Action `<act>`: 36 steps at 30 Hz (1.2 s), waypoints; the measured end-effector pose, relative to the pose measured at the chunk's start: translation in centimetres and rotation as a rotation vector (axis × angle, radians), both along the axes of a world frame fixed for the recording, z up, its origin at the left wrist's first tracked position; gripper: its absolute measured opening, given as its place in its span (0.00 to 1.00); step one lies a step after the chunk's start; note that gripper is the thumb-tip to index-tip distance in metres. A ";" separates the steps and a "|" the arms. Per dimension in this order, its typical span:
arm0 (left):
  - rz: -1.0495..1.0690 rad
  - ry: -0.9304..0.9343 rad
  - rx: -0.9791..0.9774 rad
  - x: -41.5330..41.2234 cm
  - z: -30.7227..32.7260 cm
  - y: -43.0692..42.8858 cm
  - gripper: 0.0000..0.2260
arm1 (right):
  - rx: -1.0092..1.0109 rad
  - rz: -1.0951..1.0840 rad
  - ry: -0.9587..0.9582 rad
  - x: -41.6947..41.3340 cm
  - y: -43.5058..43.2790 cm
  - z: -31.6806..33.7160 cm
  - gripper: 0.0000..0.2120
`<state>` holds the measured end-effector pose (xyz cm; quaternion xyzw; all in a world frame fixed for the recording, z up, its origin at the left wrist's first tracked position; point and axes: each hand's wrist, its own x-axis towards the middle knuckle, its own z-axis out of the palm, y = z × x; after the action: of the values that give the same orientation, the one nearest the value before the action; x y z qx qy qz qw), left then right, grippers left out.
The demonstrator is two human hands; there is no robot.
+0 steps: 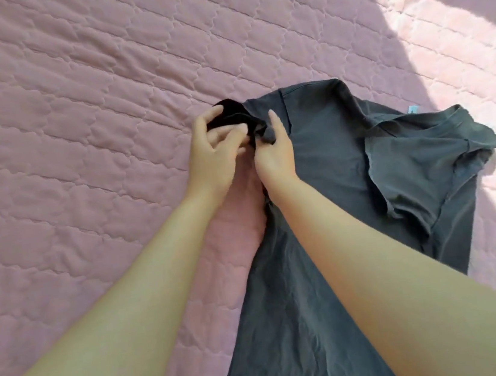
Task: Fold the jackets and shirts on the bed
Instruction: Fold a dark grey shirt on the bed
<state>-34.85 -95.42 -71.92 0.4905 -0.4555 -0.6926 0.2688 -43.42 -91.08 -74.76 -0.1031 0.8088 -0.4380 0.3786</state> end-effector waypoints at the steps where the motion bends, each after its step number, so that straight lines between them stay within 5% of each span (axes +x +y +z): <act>1: 0.033 -0.034 -0.054 -0.1 0.4 1.1 0.19 | -0.028 -0.121 -0.082 -1.1 0.2 0.5 0.22; 3: -0.018 -0.159 -0.148 0.8 -0.1 3.3 0.22 | -0.086 -0.300 -0.290 -3.1 1.0 1.3 0.26; 6: -0.375 -0.379 -0.139 1.4 -1.5 9.1 0.26 | -0.242 -0.454 -0.491 -6.8 4.3 3.0 0.38; 11: -0.628 -0.516 -0.389 0.9 -0.9 17.6 0.15 | -0.598 -0.674 -0.531 -12.4 12.3 5.4 0.25; 14: -0.803 -0.568 -0.520 -0.3 -0.6 21.9 0.17 | -0.462 -0.816 -0.480 -14.7 17.4 3.6 0.24; 18: -1.089 -0.898 -0.677 -0.3 -2.1 25.0 0.18 | -0.251 -0.902 -0.594 -15.8 22.8 0.5 0.21; 22: -1.066 -1.065 -0.744 0.0 -2.2 26.3 0.15 | -0.260 -0.797 -0.668 -16.6 24.8 -0.2 0.16; 25: -1.055 -1.081 -0.750 0.3 -1.9 27.4 0.17 | -0.296 -0.771 -0.551 -16.9 25.2 -0.1 0.09; 29: -1.082 -1.094 -0.752 1.3 -1.2 29.6 0.20 | -0.332 -0.845 -0.484 -16.3 27.0 0.8 0.12; 36: -1.021 -1.195 -0.650 5.7 -0.4 32.8 0.17 | 0.181 -0.117 -0.634 -8.7 30.2 0.5 0.19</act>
<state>-29.12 -62.63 -72.34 0.4066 -0.8626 -0.1883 -0.2347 -52.11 -60.84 -74.23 0.1191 0.6910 -0.3957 0.5931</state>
